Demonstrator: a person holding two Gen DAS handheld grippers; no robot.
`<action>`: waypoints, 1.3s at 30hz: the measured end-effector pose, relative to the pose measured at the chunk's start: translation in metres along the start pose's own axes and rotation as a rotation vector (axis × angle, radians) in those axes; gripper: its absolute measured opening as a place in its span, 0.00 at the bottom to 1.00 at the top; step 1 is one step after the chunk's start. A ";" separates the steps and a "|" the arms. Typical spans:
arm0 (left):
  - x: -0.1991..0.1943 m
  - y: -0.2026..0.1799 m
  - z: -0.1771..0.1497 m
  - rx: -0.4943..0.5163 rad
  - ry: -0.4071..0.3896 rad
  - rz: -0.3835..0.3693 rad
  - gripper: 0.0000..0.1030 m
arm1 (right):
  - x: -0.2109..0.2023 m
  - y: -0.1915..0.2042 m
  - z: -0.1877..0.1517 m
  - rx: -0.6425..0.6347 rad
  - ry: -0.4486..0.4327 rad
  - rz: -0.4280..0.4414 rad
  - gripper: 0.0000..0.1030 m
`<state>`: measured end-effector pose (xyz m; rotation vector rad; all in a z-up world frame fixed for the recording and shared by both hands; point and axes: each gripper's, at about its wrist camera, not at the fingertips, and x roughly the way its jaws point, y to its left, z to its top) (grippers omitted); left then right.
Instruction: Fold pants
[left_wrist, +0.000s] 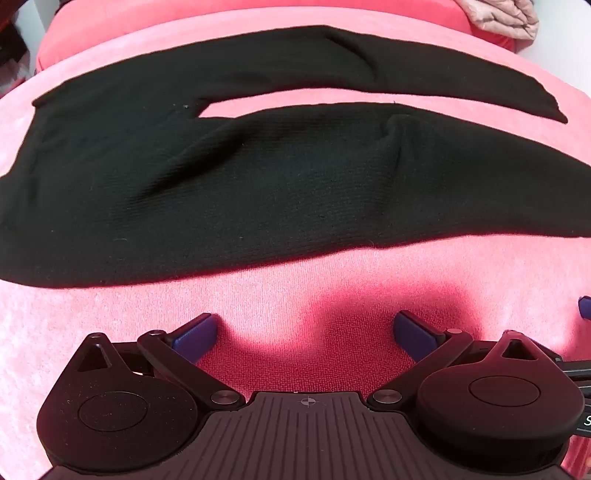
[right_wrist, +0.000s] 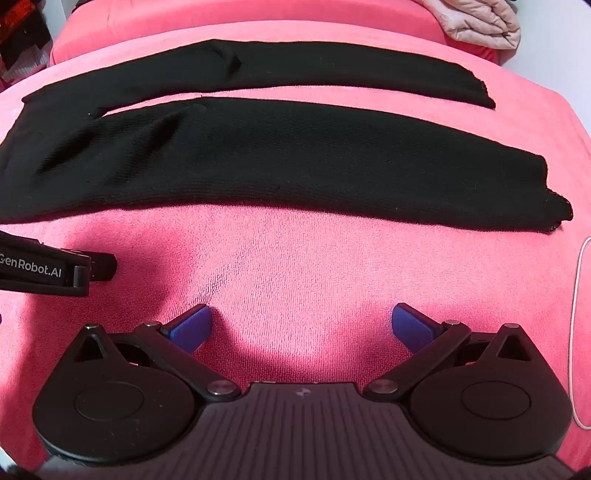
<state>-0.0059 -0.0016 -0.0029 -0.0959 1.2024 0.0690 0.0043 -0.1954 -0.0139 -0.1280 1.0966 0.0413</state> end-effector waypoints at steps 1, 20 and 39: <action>0.002 0.002 0.002 -0.001 0.007 -0.003 1.00 | 0.000 0.000 0.001 0.000 0.002 -0.004 1.00; 0.011 -0.001 0.014 -0.007 0.056 0.012 1.00 | 0.005 0.000 0.003 0.009 0.018 -0.013 1.00; 0.009 0.002 0.017 0.001 0.067 0.008 1.00 | 0.009 0.001 0.011 0.008 0.045 -0.013 1.00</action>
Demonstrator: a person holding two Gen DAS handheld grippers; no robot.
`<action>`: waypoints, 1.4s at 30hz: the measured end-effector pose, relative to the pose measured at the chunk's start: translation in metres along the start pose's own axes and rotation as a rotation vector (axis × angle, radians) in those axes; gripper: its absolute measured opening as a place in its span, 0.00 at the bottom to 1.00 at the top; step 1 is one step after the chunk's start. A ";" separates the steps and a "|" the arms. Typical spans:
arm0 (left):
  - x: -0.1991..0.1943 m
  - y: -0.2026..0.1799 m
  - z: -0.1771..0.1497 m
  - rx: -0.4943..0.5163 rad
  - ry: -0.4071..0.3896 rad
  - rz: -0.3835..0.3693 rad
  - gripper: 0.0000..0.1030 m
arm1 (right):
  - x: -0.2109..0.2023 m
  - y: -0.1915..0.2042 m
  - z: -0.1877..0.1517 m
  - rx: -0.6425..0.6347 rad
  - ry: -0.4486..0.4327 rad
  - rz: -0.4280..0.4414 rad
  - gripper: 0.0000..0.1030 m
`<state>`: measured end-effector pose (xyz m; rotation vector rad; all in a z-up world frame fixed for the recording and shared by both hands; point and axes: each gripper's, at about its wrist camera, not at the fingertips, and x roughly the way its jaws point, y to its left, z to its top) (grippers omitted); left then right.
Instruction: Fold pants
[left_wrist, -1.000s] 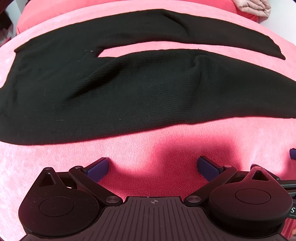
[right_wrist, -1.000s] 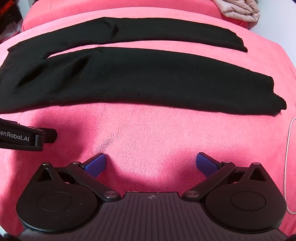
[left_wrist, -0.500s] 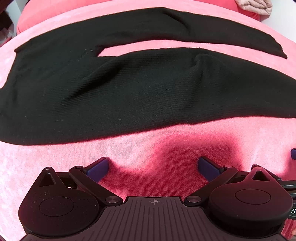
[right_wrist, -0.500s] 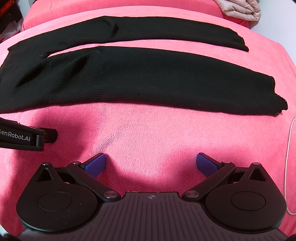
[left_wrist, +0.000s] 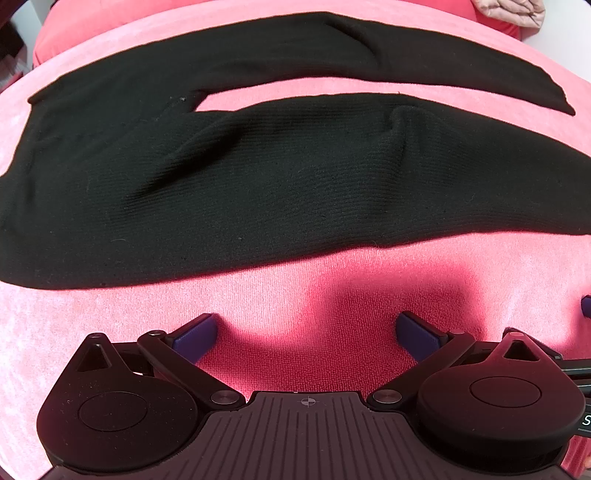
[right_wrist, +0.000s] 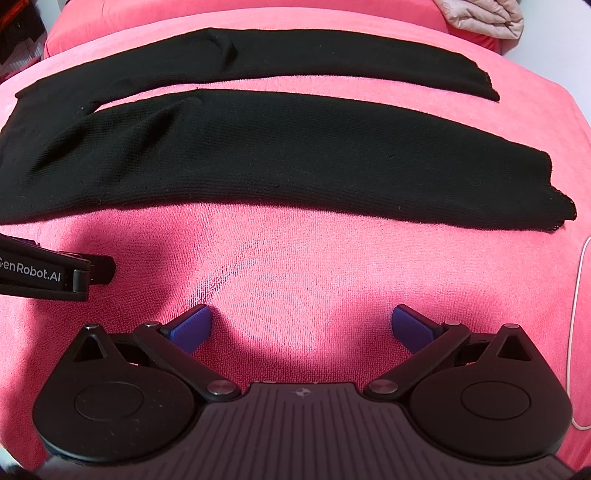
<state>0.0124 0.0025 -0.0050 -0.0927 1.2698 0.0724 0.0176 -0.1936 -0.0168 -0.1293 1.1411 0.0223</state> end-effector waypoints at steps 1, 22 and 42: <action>0.000 0.000 0.001 0.000 0.001 0.000 1.00 | 0.000 0.000 0.000 0.000 0.000 0.000 1.00; 0.000 -0.003 0.006 0.002 0.011 0.006 1.00 | 0.001 -0.002 -0.001 0.000 -0.003 -0.002 1.00; -0.010 0.015 0.013 0.007 0.046 -0.081 1.00 | -0.004 0.000 -0.004 0.013 -0.018 0.001 1.00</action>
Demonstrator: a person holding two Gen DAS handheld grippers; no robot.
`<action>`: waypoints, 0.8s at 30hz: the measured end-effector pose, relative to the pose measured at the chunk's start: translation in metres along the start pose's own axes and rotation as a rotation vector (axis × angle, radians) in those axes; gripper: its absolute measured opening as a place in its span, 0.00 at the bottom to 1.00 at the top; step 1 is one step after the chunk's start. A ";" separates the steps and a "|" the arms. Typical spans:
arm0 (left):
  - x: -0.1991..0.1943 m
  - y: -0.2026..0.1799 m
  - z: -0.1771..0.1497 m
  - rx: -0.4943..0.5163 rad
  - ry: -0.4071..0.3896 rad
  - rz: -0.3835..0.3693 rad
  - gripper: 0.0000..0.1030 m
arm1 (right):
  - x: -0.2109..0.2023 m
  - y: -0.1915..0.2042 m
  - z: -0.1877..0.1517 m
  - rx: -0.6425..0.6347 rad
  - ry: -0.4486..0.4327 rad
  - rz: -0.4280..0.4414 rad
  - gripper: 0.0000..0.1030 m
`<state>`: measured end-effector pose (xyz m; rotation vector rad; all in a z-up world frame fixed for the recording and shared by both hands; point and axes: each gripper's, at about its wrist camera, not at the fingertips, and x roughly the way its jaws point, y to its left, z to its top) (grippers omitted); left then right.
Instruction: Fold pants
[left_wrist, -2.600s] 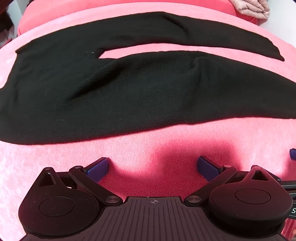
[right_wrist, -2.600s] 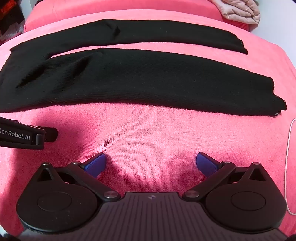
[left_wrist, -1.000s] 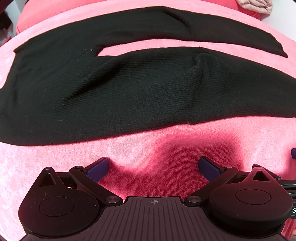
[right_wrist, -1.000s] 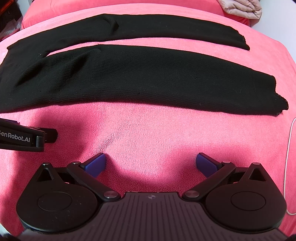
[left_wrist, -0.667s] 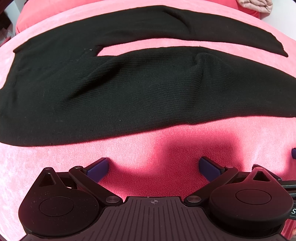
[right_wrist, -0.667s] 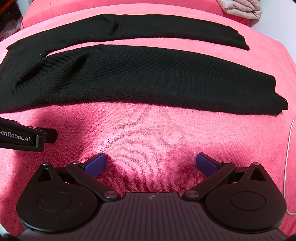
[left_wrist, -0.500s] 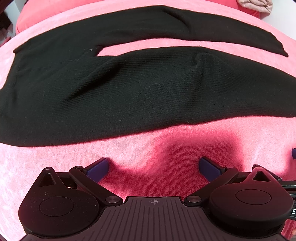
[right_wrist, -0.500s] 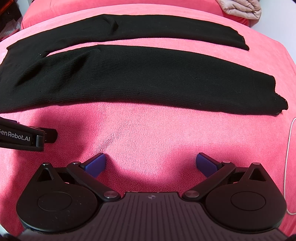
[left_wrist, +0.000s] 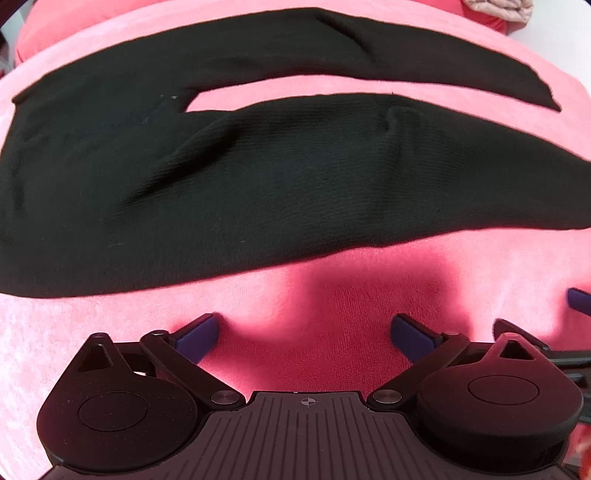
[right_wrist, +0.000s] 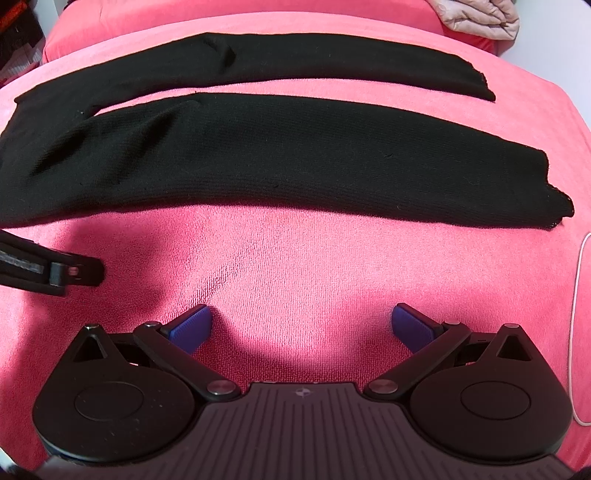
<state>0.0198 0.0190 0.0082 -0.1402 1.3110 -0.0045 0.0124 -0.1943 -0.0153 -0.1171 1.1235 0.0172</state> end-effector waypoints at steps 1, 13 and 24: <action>-0.006 0.008 -0.001 -0.009 -0.004 -0.021 1.00 | -0.001 -0.001 0.000 0.002 -0.002 0.004 1.00; -0.055 0.167 -0.007 -0.268 -0.159 0.118 1.00 | -0.019 -0.071 0.001 0.554 -0.142 0.351 0.69; -0.023 0.244 0.028 -0.368 -0.123 0.174 1.00 | 0.011 -0.114 0.008 1.025 -0.245 0.265 0.52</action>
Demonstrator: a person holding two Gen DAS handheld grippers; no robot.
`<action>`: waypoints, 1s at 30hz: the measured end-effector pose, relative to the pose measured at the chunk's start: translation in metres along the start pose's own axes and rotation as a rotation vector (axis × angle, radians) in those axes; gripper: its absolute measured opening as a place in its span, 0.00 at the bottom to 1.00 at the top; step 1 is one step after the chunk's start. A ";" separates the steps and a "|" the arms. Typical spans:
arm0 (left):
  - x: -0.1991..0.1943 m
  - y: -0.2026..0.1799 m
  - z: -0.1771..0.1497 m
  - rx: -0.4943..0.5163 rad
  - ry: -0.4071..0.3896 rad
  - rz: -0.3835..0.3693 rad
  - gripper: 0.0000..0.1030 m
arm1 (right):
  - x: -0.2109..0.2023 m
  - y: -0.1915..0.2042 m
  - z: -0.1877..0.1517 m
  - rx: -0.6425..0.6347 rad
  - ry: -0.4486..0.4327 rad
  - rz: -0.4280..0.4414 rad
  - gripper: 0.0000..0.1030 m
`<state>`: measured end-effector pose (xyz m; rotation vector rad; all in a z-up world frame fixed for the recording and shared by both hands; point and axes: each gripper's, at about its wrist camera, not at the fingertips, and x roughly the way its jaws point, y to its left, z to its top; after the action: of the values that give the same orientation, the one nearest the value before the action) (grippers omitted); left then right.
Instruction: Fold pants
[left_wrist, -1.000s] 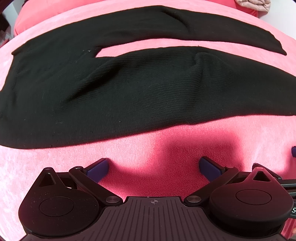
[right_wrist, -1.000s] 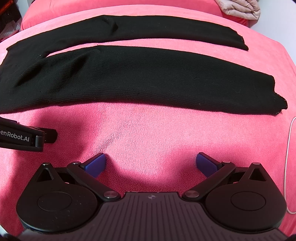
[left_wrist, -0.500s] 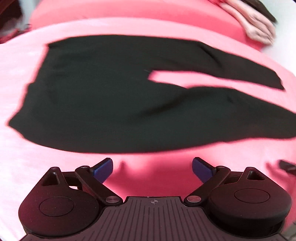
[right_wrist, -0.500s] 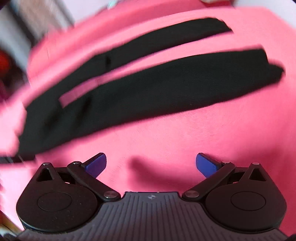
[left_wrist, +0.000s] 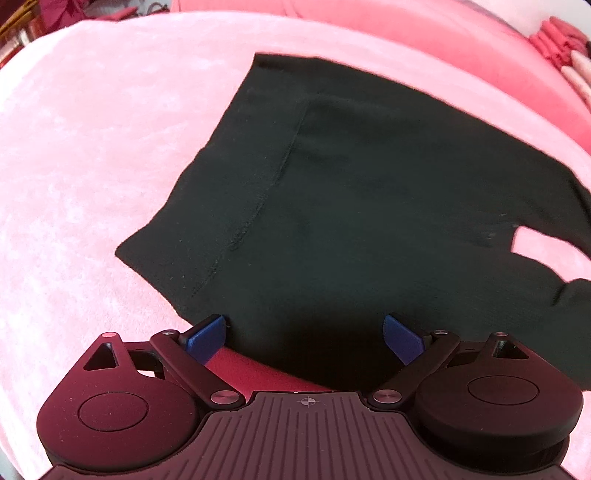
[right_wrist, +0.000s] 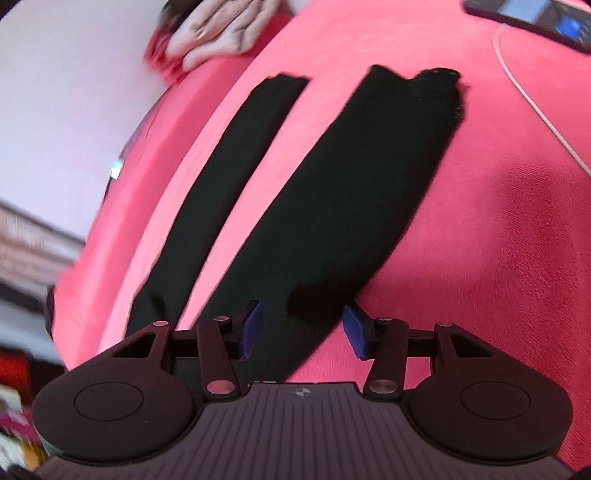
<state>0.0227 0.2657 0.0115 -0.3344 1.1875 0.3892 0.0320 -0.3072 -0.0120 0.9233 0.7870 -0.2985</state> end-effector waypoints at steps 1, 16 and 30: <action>0.003 0.001 0.001 0.000 0.003 0.006 1.00 | 0.002 -0.001 0.006 0.019 -0.016 -0.001 0.51; 0.011 -0.019 -0.007 0.143 -0.020 0.032 1.00 | -0.028 -0.029 0.000 -0.022 -0.098 -0.149 0.07; -0.025 0.051 -0.006 0.002 -0.131 0.049 1.00 | -0.041 -0.013 0.011 -0.166 -0.201 -0.250 0.47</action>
<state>-0.0145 0.3053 0.0306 -0.2744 1.0698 0.4465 0.0022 -0.3278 0.0137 0.6274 0.7293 -0.5284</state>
